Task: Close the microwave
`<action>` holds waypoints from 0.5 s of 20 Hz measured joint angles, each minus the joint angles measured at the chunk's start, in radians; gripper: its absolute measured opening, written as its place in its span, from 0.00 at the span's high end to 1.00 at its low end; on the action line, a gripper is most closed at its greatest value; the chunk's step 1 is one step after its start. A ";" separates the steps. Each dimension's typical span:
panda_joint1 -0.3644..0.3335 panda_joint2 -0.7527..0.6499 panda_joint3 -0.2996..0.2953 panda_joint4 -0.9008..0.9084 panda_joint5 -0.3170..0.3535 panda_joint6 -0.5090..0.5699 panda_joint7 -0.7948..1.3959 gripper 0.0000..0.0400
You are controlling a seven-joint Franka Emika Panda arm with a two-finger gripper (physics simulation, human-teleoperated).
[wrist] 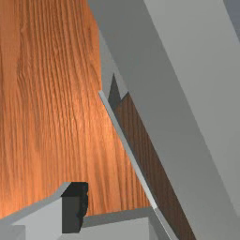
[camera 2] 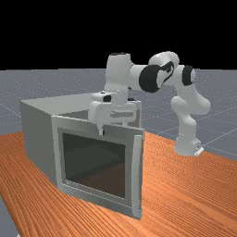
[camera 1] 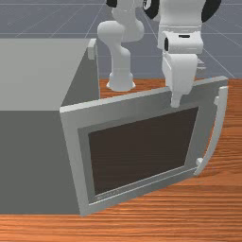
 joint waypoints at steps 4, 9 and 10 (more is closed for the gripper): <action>-0.014 -0.189 0.008 -0.323 -0.007 0.177 -0.040 0.00; -0.025 -0.520 0.003 -0.801 -0.025 0.373 0.023 0.00; -0.022 -0.567 0.006 -0.862 -0.027 0.394 0.027 0.00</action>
